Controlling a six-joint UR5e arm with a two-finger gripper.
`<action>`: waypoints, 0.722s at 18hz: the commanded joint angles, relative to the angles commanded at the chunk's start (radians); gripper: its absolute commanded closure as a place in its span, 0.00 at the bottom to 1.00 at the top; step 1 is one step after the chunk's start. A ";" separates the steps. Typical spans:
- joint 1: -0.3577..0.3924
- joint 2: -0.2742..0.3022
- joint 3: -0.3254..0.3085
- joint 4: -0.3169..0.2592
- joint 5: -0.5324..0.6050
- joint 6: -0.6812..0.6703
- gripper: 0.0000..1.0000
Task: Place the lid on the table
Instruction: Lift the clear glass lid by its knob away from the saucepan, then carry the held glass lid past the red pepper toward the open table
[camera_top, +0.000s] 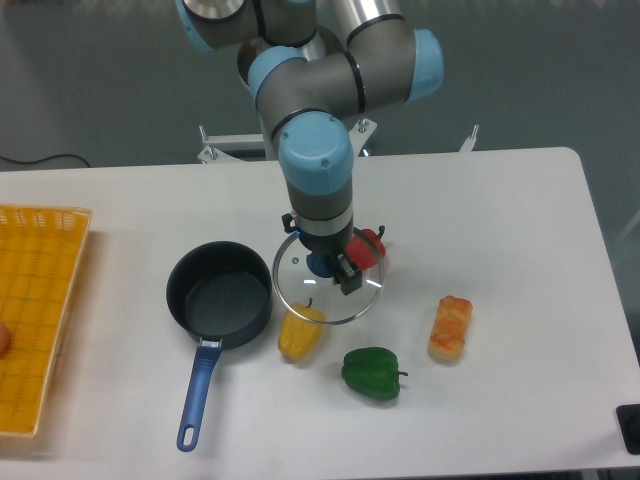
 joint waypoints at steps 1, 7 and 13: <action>0.017 0.000 -0.002 0.000 -0.005 0.029 0.39; 0.118 -0.020 -0.008 0.006 -0.005 0.186 0.39; 0.218 -0.072 0.003 0.055 -0.006 0.347 0.39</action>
